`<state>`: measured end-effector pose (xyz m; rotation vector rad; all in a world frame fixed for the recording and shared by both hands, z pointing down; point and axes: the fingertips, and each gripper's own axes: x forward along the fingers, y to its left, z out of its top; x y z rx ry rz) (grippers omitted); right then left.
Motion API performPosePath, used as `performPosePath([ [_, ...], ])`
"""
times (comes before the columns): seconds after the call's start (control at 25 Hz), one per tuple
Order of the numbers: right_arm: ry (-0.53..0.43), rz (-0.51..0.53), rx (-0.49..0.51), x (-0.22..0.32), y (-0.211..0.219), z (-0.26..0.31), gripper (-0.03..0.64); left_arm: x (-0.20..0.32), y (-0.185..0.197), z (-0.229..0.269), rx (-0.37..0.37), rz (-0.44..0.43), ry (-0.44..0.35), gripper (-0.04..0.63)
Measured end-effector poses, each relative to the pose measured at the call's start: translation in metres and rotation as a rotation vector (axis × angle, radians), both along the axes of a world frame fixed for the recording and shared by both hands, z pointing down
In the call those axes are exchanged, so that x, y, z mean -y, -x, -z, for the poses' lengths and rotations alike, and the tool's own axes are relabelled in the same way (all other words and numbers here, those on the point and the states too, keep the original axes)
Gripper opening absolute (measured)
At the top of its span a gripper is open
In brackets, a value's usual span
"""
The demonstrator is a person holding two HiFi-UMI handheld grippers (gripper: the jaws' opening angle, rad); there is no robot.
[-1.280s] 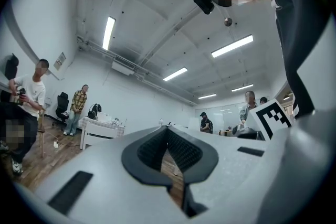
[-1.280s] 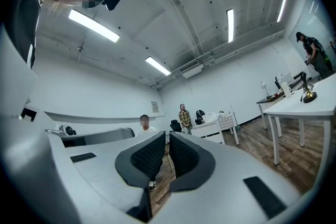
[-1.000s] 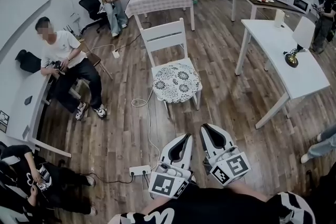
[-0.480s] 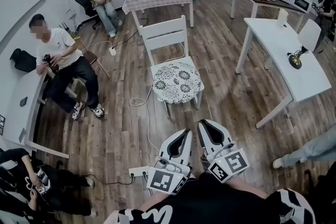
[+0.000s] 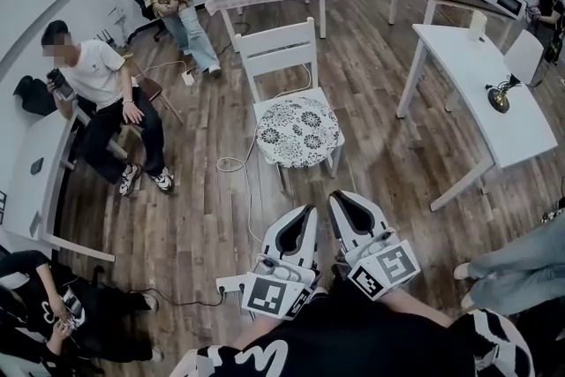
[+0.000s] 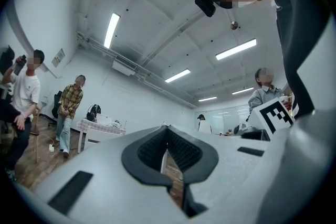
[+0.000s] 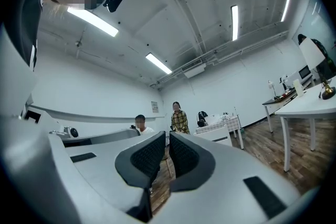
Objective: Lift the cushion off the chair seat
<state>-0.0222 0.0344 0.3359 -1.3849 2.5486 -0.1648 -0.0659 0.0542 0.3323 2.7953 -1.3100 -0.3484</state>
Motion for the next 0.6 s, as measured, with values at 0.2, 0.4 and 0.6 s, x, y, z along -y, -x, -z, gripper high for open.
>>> performPosePath([
  [0.2, -0.005, 0.003, 0.001, 0.013, 0.001, 0.0, 0.037, 0.012, -0.001, -0.002, 0.004, -0.002, -0.001, 0.0],
  [0.4, -0.012, 0.015, 0.008, 0.043, 0.001, -0.001, 0.037, 0.041, 0.004, -0.002, 0.011, 0.027, -0.009, 0.0],
  [0.6, -0.022, 0.025, 0.005, 0.084, -0.001, -0.002, 0.037, 0.083, 0.003, -0.003, 0.017, 0.045, -0.013, -0.002],
])
